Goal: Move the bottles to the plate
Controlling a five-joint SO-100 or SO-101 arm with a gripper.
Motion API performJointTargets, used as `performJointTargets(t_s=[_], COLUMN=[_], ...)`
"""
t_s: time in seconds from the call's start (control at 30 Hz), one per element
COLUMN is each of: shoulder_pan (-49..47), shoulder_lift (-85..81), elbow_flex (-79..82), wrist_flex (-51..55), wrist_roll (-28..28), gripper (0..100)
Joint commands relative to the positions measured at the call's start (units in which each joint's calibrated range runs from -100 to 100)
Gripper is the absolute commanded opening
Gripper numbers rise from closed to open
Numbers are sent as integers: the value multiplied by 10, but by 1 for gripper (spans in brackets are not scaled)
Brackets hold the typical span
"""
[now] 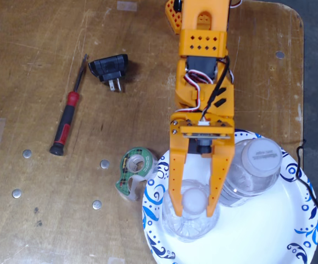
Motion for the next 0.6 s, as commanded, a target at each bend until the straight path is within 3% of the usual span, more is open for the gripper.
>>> performJointTargets(t_s=[0.0,0.1,0.37,0.57], shoulder_pan=[6,2,-39,-53], shoulder_lift=[-11,-12,-12,-12], elbow_flex=[-4,-9,-30,-22], wrist_flex=[-1,-1,-35,-68], wrist_roll=[2,-2,-2,-27], gripper=[2,7,43,48])
